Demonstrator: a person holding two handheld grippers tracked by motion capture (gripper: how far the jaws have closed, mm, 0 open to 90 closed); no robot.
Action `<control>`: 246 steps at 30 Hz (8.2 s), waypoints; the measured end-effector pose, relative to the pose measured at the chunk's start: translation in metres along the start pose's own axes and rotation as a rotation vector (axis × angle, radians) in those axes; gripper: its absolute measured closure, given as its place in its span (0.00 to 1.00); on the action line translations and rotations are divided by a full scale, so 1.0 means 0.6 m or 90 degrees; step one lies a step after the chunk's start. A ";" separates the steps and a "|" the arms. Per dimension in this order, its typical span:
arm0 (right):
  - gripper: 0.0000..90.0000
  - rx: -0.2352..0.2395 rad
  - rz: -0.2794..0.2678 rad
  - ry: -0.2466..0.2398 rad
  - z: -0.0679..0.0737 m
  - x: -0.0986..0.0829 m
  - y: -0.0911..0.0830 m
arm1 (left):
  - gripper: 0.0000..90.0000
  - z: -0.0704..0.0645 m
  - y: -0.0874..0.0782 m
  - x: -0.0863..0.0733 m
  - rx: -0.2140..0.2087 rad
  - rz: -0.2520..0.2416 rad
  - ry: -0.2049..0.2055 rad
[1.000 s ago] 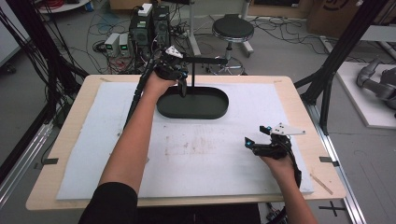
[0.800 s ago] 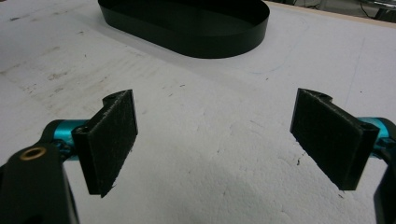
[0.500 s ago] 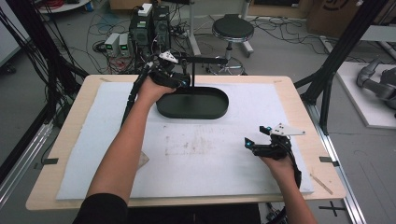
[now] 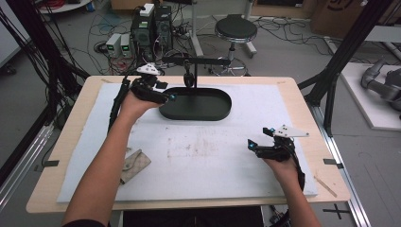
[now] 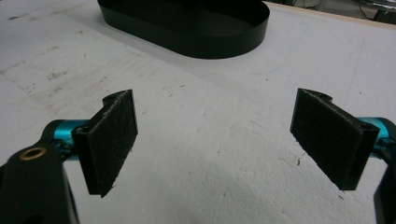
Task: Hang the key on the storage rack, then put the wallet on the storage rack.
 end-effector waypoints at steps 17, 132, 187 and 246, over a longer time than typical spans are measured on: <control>0.17 -0.007 0.001 0.007 -0.006 -0.001 0.002 | 0.26 -0.009 -0.096 -0.130 0.020 -0.048 -0.023; 0.17 -0.025 0.003 0.012 -0.016 -0.006 0.002 | 0.42 -0.096 -0.119 -0.313 0.025 0.085 0.000; 0.17 -0.014 0.004 0.012 -0.015 -0.010 0.004 | 0.42 -0.018 0.138 -0.014 -0.009 0.077 0.068; 0.17 -0.018 0.001 0.020 -0.024 -0.014 0.001 | 0.31 0.041 0.273 -0.030 0.030 0.165 0.011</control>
Point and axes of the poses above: each handheld gripper's, and its own axes: y roughly forward along the jaws, x roughly out of its top, z roughly to its left, the point moved 3 cm from there along y, roughly forward along the jaws, and after that the axes turned 8 degrees about -y, right-handed, at the moved point
